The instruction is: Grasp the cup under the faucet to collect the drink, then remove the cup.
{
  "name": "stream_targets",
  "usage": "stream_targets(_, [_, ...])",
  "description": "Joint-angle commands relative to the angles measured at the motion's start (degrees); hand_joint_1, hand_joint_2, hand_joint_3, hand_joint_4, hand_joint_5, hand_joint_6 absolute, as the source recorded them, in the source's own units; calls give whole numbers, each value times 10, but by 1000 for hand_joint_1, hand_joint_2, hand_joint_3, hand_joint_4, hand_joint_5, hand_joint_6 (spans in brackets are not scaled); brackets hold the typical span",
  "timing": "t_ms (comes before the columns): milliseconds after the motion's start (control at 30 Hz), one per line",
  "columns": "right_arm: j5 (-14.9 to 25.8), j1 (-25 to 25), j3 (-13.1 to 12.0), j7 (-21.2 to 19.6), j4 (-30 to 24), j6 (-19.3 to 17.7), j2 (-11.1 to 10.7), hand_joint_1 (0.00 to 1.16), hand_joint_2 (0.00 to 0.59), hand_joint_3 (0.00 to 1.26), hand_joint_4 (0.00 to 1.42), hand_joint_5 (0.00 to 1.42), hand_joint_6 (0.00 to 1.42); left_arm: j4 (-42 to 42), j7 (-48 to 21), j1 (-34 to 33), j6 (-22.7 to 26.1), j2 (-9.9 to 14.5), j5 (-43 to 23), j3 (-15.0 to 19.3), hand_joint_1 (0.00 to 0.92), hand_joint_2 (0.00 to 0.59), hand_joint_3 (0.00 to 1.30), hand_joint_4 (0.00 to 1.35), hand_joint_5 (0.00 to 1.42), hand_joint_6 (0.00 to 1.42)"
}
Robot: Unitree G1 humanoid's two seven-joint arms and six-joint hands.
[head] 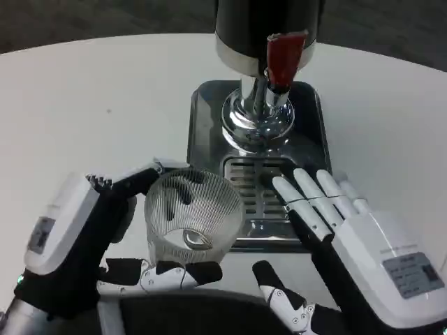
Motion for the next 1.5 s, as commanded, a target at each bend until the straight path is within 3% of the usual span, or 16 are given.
stream_targets(33, [-3,6,-5,8,1,1,5,325,463,74,21,0,0,18,21,-18,-12,-1,3,3,605,78,957,1111,1238,1393])
stream_targets(467, [-18,13,-11,9,-4,7,26,325,470,81,29,0,0,175,76,-137,-14,1,36,-18,605,77,967,1111,1249,1393])
stream_targets(733, [-18,20,-14,13,-14,6,34,327,472,91,32,0,1,305,172,-253,-23,10,119,-67,605,77,967,1111,1251,1393])
stream_targets(933, [-16,27,-24,12,-20,6,39,334,466,103,41,3,2,418,242,-330,-23,13,164,-123,605,77,967,1111,1251,1393])
stream_targets(1200, [-15,45,-37,16,-37,5,41,343,464,105,42,4,2,558,322,-425,-1,-18,189,-189,605,77,967,1111,1251,1393])
stream_targets(1500, [-17,47,-39,17,-35,7,48,350,464,108,53,14,14,624,377,-469,42,-68,188,-240,607,78,967,1111,1251,1393])
